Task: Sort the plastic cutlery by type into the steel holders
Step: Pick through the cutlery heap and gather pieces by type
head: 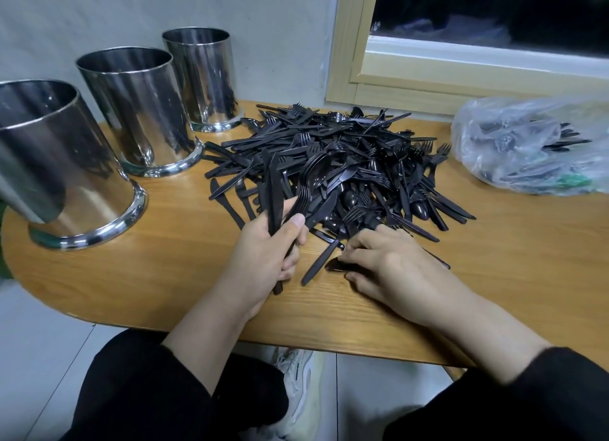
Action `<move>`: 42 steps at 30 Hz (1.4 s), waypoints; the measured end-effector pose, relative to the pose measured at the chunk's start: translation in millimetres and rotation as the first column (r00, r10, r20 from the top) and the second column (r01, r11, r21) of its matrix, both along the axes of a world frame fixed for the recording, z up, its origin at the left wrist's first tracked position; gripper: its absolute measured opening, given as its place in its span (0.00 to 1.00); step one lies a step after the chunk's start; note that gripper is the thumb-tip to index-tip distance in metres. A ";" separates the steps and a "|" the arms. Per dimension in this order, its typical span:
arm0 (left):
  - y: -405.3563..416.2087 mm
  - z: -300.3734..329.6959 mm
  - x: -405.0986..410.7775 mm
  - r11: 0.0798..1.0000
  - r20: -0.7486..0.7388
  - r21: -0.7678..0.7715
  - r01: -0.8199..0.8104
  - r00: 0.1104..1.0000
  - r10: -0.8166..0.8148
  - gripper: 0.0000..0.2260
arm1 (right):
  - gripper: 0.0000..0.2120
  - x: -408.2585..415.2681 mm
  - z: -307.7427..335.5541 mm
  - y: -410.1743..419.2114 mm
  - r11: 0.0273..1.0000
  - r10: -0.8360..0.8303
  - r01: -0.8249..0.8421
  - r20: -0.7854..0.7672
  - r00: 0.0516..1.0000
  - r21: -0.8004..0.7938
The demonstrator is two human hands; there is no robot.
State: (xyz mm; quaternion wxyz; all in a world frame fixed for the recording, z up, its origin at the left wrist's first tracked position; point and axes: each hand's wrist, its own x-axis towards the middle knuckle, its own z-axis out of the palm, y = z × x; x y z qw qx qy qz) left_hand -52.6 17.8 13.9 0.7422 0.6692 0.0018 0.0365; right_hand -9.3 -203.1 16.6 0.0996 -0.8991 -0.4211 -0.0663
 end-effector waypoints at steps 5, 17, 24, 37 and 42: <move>0.3 -1.0 -1.2 1.000 0.023 0.007 -0.022 0.999 0.022 0.07 | 0.07 -4.1 -3.6 7.9 0.995 -0.026 0.022 0.046 0.999 0.094; -12.0 10.6 -8.4 0.984 0.109 0.043 -0.175 0.979 0.170 0.11 | 0.10 -17.4 85.5 44.1 0.491 -0.101 0.466 -0.484 0.869 0.736; -15.7 26.3 -11.8 0.973 0.101 0.007 -0.229 0.969 0.228 0.21 | 0.11 -0.7 95.1 91.2 0.311 0.050 0.597 -0.640 0.767 0.739; 29.3 43.2 -13.2 0.967 0.054 -0.147 -0.209 0.974 0.219 0.09 | 0.12 10.1 104.8 148.1 0.474 0.005 0.523 -0.596 0.803 0.708; 70.4 65.0 -24.1 0.946 0.052 -0.323 -0.041 0.997 0.061 0.13 | 0.09 18.0 118.8 172.1 0.543 -0.017 0.419 -0.489 0.872 0.728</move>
